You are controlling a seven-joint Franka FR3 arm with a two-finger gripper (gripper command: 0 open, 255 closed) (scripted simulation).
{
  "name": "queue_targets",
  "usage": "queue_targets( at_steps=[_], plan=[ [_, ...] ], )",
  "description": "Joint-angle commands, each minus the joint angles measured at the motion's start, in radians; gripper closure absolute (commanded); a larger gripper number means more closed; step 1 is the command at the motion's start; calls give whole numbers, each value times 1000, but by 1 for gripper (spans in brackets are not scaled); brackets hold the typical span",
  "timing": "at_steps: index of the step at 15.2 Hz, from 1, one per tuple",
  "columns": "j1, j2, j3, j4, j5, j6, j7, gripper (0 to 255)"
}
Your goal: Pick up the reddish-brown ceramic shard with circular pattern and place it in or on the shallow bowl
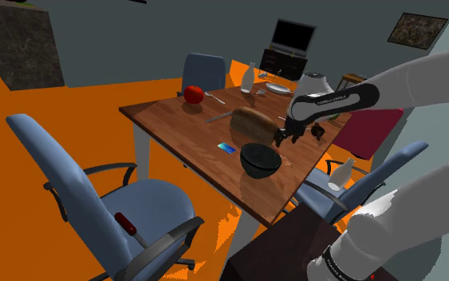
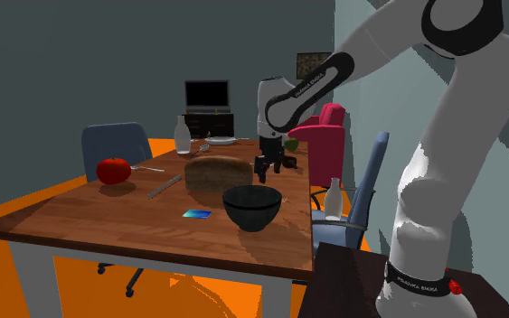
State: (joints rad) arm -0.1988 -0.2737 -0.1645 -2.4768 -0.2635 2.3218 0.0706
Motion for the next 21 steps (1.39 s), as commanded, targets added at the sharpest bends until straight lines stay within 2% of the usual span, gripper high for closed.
queue_targets(
  at_steps=[1,3,4,12,19,20,21],
  plan=[
    [65,66,-124,8,196,102,-388,0],
    [146,159,-237,57,452,107,-784,0],
    [157,187,-254,76,520,93,-885,0],
    [164,279,-237,63,611,183,-948,0],
    [164,279,-237,63,611,183,-948,0],
    [164,279,-237,63,611,183,-948,255],
    [164,279,-237,63,611,183,-948,255]
  ],
)
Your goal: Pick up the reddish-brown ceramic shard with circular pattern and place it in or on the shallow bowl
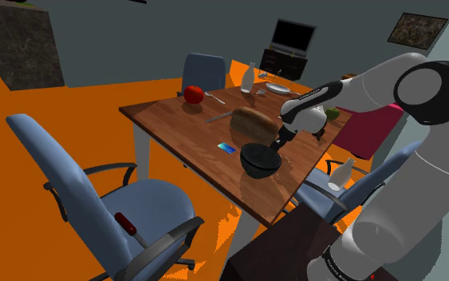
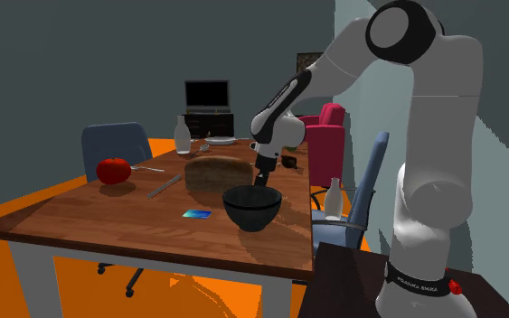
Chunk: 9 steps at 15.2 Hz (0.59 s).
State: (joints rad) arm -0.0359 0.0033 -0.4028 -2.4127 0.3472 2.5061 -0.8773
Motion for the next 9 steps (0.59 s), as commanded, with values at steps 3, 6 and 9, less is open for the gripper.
queue_targets(
  at_steps=[3,6,9],
  plan=[
    [1,0,1,-3,0,-1,1,255],
    [1,0,1,-3,-1,-1,1,255],
    [0,-10,0,1,-12,-13,11,255]
  ],
)
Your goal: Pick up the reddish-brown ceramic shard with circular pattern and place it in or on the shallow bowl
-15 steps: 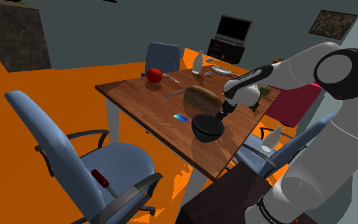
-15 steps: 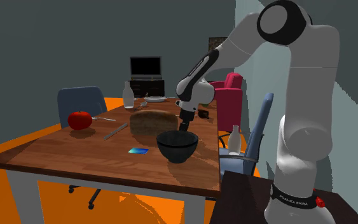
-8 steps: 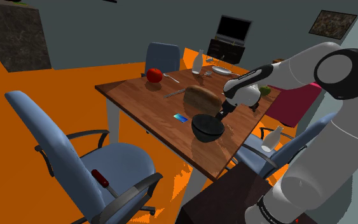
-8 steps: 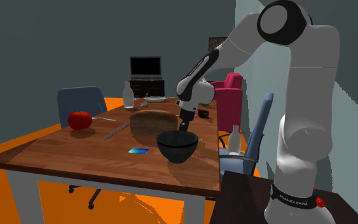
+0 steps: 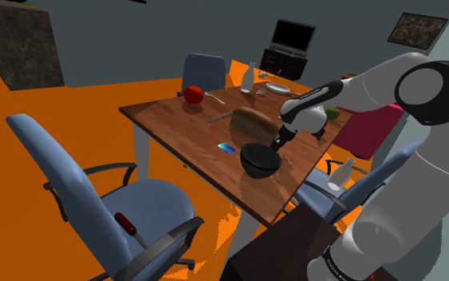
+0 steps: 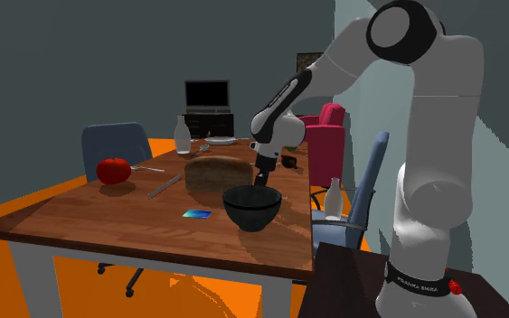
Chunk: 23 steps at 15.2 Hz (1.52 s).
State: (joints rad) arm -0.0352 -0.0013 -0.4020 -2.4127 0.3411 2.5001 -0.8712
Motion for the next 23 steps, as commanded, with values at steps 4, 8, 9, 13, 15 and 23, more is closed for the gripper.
queue_targets(
  at_steps=[4,8,9,13,15,23],
  plan=[
    [-4,-48,-1,15,-53,-55,46,255],
    [-9,-87,1,33,-92,-105,81,255],
    [-10,-96,2,39,-100,-118,89,255],
    [-15,-130,6,62,-130,-169,118,255],
    [-17,-146,8,75,-143,-195,131,255],
    [-24,-197,18,136,-182,-300,175,255]
  ],
)
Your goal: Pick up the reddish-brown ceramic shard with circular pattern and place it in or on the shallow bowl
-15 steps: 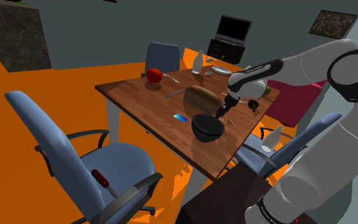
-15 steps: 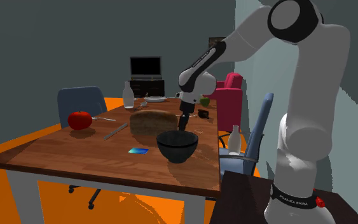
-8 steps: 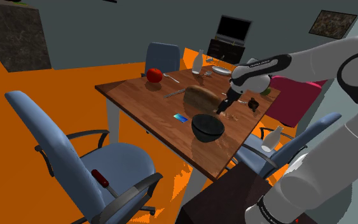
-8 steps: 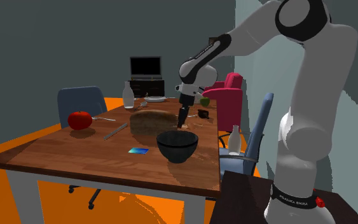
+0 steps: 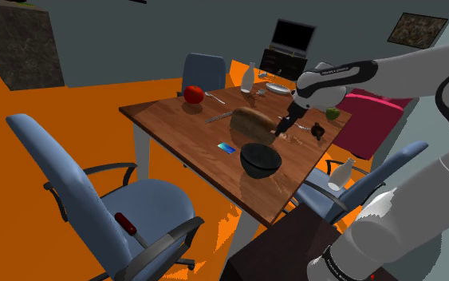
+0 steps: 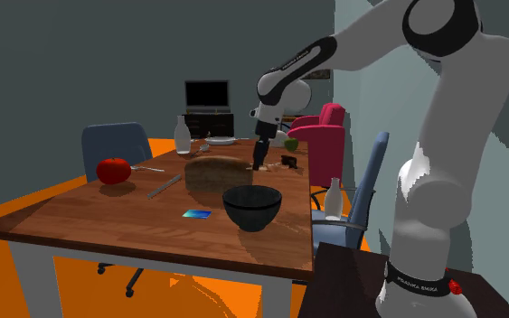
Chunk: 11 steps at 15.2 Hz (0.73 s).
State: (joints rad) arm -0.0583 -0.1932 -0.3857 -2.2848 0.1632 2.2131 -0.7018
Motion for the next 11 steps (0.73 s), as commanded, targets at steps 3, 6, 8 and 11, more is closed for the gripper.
queue_targets(
  at_steps=[3,6,8,11],
  plan=[
    [-2,-21,5,34,-15,-53,19,255],
    [-4,-34,8,63,-24,-92,31,255],
    [-4,-41,10,81,-28,-117,38,255],
    [13,-108,64,13,-48,-100,120,255]
  ],
)
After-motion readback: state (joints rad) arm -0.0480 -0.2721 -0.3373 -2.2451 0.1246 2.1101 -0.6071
